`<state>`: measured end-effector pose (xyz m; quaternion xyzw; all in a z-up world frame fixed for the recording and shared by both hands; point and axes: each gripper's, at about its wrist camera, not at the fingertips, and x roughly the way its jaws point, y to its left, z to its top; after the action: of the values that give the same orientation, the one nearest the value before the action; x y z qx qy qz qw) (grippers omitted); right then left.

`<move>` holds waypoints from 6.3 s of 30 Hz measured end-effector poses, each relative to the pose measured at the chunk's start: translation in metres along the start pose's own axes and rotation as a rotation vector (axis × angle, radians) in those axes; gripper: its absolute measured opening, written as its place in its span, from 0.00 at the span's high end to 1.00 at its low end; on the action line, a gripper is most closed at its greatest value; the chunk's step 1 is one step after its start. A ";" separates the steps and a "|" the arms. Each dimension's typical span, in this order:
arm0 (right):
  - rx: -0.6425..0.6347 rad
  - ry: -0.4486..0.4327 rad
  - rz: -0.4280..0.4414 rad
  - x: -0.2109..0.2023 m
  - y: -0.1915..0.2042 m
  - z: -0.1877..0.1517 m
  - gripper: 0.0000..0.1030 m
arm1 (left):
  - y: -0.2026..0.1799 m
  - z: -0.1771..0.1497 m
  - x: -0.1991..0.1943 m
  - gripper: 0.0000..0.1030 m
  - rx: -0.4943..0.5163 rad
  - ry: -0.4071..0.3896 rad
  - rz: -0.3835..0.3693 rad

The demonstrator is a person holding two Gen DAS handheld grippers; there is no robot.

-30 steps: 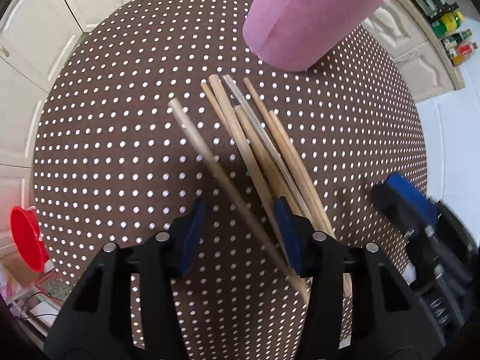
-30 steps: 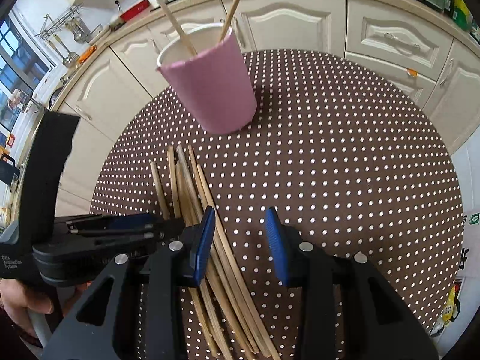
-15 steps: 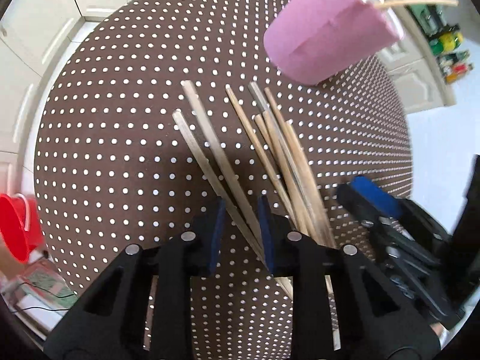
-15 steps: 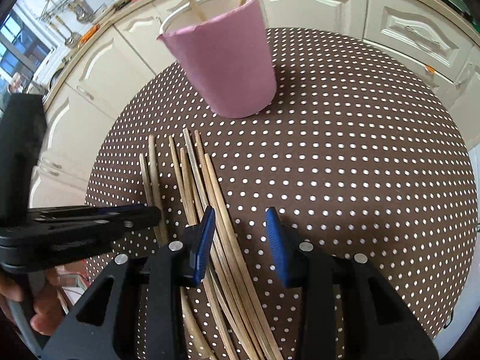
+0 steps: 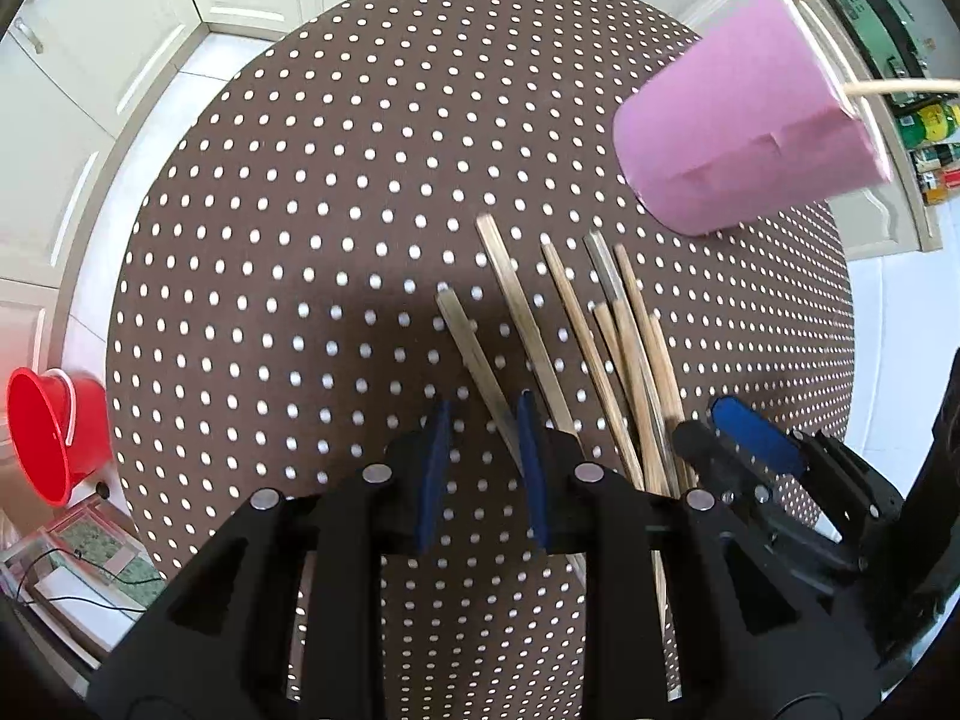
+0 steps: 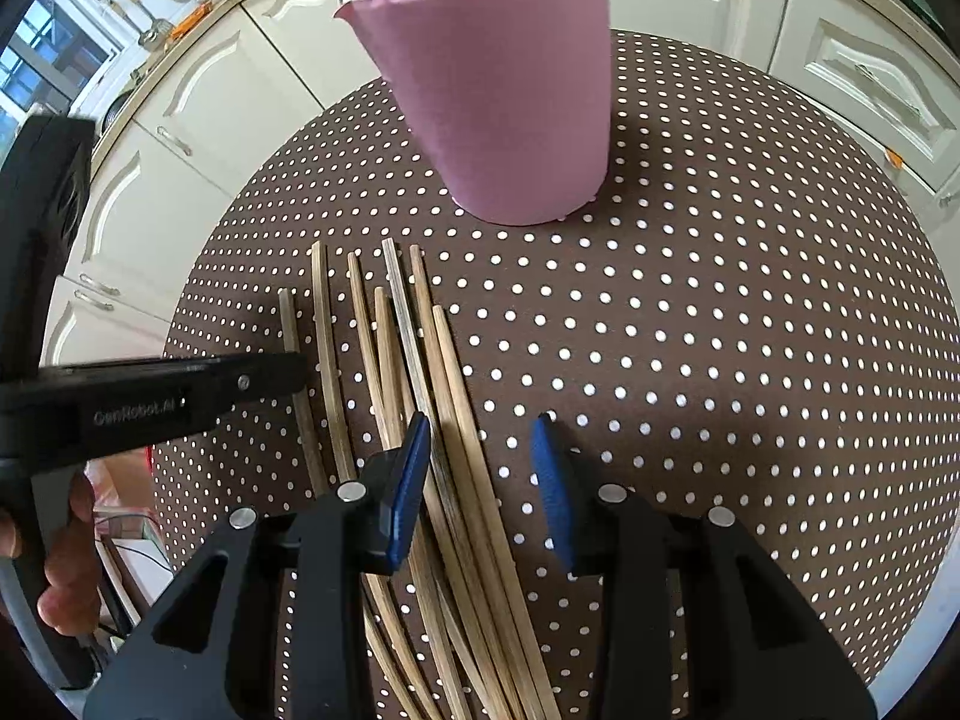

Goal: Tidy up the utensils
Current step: 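Return the left gripper to the pile and grasp a stick while the right gripper grasps another, then lift the left gripper's stick into the pink cup while the right gripper inserts its stick, then open the left gripper to release its stick while the right gripper opens too, then move the left gripper back to the pile and grasp a stick while the right gripper grasps another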

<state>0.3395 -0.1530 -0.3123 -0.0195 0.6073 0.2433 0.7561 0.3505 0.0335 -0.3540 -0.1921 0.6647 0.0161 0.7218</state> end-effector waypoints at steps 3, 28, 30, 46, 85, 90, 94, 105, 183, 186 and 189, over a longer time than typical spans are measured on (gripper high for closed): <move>-0.016 0.012 -0.013 0.005 0.005 0.009 0.68 | -0.008 0.012 0.001 0.78 0.032 0.012 0.031; -0.212 0.263 -0.161 0.053 0.046 0.077 0.96 | -0.013 0.004 -0.002 0.94 0.129 0.015 0.005; -0.200 0.265 -0.142 0.051 0.037 0.070 0.96 | -0.010 0.004 -0.011 0.94 0.133 0.009 -0.011; -0.056 -0.089 0.007 -0.071 0.014 0.055 0.96 | -0.035 0.008 -0.115 0.94 0.241 -0.186 -0.118; 0.006 -0.803 -0.114 -0.189 0.021 0.139 0.96 | -0.108 0.066 -0.279 0.94 0.326 -0.708 -0.198; -0.012 -0.809 -0.134 -0.177 0.020 0.144 0.96 | -0.105 0.074 -0.262 0.94 0.319 -0.695 -0.183; -0.015 -0.811 -0.146 -0.168 0.018 0.145 0.96 | -0.104 0.075 -0.248 0.94 0.311 -0.689 -0.165; 0.007 -0.719 -0.147 -0.152 0.005 0.113 0.96 | -0.096 0.063 -0.218 0.94 0.299 -0.639 -0.122; 0.091 -0.236 -0.075 -0.037 -0.013 -0.016 0.75 | -0.040 -0.002 0.005 0.62 0.024 -0.100 0.061; 0.083 -0.214 -0.062 -0.030 -0.012 -0.012 0.75 | -0.042 0.000 0.008 0.64 0.038 -0.108 0.080; 0.071 -0.186 -0.043 -0.022 -0.011 -0.004 0.75 | -0.048 0.003 0.011 0.65 0.059 -0.112 0.114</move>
<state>0.3373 -0.1717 -0.2960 0.0169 0.5421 0.2060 0.8145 0.3675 -0.0127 -0.3519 -0.1315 0.6332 0.0482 0.7612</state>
